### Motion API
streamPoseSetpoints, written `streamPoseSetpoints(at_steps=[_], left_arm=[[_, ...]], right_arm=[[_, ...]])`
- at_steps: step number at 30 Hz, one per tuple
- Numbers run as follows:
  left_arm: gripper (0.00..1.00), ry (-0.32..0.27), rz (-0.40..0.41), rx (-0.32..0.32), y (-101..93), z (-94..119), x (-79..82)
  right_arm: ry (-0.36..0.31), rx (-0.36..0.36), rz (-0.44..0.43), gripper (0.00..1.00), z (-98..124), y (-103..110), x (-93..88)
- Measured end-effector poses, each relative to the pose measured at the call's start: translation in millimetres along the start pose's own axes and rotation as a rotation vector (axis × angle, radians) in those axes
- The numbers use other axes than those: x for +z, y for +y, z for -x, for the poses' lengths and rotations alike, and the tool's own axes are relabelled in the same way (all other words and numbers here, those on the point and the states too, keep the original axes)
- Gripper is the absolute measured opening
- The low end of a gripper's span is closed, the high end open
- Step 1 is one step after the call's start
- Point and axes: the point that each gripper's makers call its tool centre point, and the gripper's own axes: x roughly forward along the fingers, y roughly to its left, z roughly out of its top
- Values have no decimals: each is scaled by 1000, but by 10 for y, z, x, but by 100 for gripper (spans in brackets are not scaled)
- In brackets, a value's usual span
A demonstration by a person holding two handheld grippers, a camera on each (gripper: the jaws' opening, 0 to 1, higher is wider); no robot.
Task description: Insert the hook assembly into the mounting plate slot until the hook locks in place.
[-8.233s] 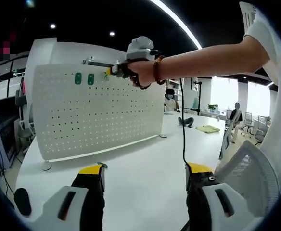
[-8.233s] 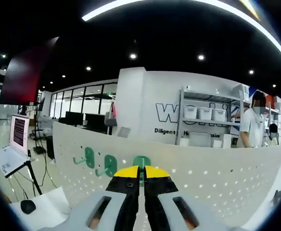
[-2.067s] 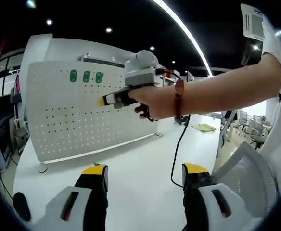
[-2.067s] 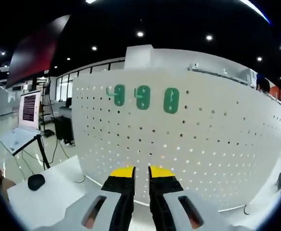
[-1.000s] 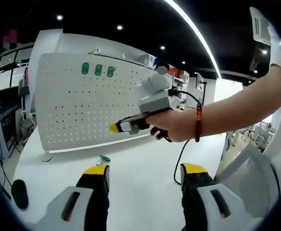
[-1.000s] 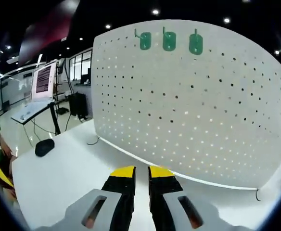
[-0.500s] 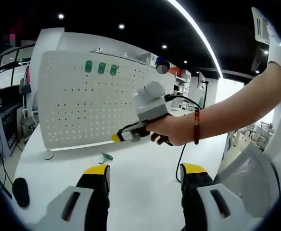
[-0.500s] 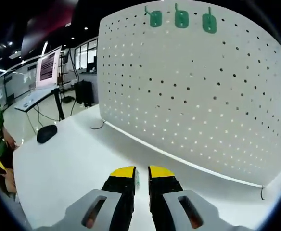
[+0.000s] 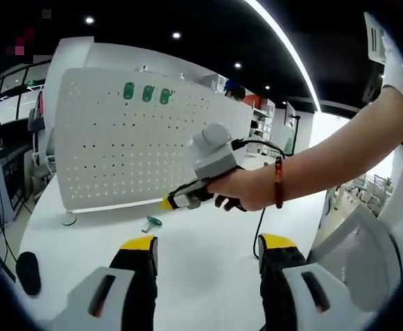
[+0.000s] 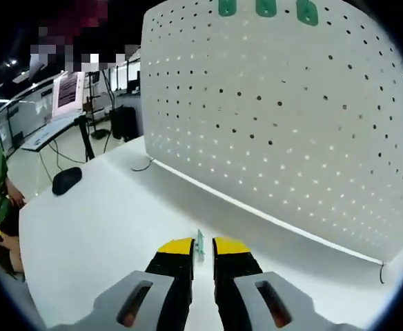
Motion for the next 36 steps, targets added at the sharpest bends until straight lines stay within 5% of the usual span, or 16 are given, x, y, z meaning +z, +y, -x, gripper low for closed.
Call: streamPoseSetpoints(at_steps=[16,36], left_arm=[[64,-10,12,20,72,70,-9],[77,29,-22,-12,26,45,-78]], right_arm=[[116,59,72,12,-229,110,-193],[162,64,90,10,-362,51,-371]])
